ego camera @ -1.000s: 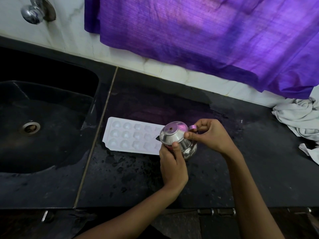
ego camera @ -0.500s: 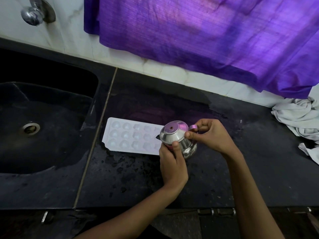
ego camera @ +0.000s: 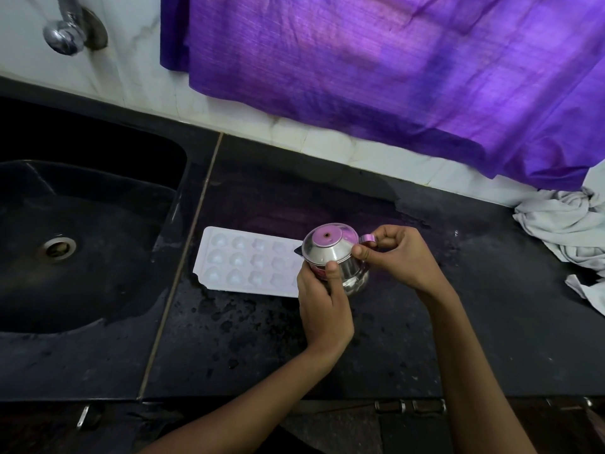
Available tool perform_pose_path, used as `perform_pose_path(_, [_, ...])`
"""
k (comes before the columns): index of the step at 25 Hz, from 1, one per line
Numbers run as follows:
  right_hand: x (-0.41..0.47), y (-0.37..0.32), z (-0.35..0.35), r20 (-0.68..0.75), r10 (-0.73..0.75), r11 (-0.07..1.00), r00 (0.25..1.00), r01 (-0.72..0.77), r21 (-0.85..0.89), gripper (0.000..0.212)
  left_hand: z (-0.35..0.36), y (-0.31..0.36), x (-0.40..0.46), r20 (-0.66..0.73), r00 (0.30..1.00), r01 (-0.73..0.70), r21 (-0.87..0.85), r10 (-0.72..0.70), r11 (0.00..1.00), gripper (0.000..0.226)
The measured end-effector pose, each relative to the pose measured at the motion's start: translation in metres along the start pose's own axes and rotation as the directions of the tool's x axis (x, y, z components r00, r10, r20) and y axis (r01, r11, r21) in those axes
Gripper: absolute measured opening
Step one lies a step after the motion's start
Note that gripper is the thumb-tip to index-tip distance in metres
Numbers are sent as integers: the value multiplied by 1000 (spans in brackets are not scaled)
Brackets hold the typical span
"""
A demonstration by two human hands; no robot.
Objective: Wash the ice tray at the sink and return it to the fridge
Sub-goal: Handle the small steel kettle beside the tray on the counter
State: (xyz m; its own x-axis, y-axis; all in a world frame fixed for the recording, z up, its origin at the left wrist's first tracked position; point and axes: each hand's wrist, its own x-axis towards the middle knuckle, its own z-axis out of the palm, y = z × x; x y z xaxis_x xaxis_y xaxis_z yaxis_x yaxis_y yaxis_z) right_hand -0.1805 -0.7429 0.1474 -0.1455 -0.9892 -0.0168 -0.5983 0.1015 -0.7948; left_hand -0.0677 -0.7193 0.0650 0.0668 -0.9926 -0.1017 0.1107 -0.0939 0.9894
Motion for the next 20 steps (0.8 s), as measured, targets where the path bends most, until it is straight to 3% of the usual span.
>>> perform_pose_path(9, [24,-8,16,-26,39,999,999,-39,19,56,-7,0,30,-36,999,29,-26,-30,999,85])
perform_pose_path(12, [36,-11,23,-27,48,999,998,-48,-19,61,-9,-1,40,-36,998,59,-29,-60,998,74])
perform_pose_path(17, [49,-14,30,-10,46,995,999,-47,-89,63,-12,-4,51,-29,990,136,-22,-136,990,38])
perform_pose_path(20, [53,-15,32,3,50,992,999,-49,-117,65,-13,-4,55,-25,986,164,-26,-165,986,36])
